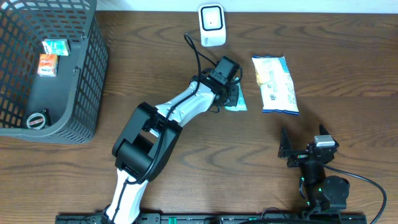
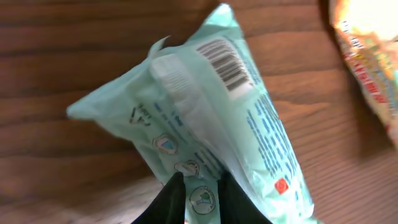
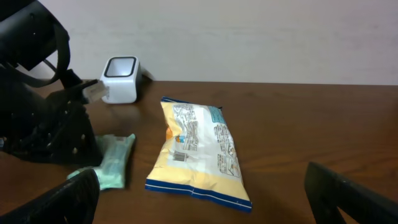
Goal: Scan the item barcode
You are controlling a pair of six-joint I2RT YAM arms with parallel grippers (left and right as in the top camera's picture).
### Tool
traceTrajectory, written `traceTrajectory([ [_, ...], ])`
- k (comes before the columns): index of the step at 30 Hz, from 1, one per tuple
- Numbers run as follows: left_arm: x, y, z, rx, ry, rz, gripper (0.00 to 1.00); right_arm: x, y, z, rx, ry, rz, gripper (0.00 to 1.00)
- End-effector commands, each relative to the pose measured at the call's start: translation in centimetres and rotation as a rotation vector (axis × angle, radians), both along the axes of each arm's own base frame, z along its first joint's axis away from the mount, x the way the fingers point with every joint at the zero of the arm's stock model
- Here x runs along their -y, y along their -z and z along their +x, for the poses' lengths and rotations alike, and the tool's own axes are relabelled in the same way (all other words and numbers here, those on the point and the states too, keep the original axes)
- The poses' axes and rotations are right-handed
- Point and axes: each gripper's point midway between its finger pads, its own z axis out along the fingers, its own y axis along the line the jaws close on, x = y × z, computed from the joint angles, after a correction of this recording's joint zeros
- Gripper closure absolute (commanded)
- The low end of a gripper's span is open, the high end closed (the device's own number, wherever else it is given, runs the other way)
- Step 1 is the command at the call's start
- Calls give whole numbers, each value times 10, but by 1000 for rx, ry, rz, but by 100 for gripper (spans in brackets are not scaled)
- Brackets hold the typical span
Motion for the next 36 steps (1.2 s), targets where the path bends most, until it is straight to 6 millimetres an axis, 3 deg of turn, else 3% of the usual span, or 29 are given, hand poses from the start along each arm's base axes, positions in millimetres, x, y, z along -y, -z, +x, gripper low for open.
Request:
traceTrajectory([
  [1,5,13,-5,-26,-33,-3,81,-2,0,0,1,-10,-11,1],
  [11,14,6,3,66,73,2,81,-2,0,0,1,-10,-11,1],
  [24,-7,1,24,78,36,4,81,-2,0,0,1,-10,-11,1],
  [36,-3,4,3,-51,29,-57,81,-2,0,0,1,-10,-11,1],
])
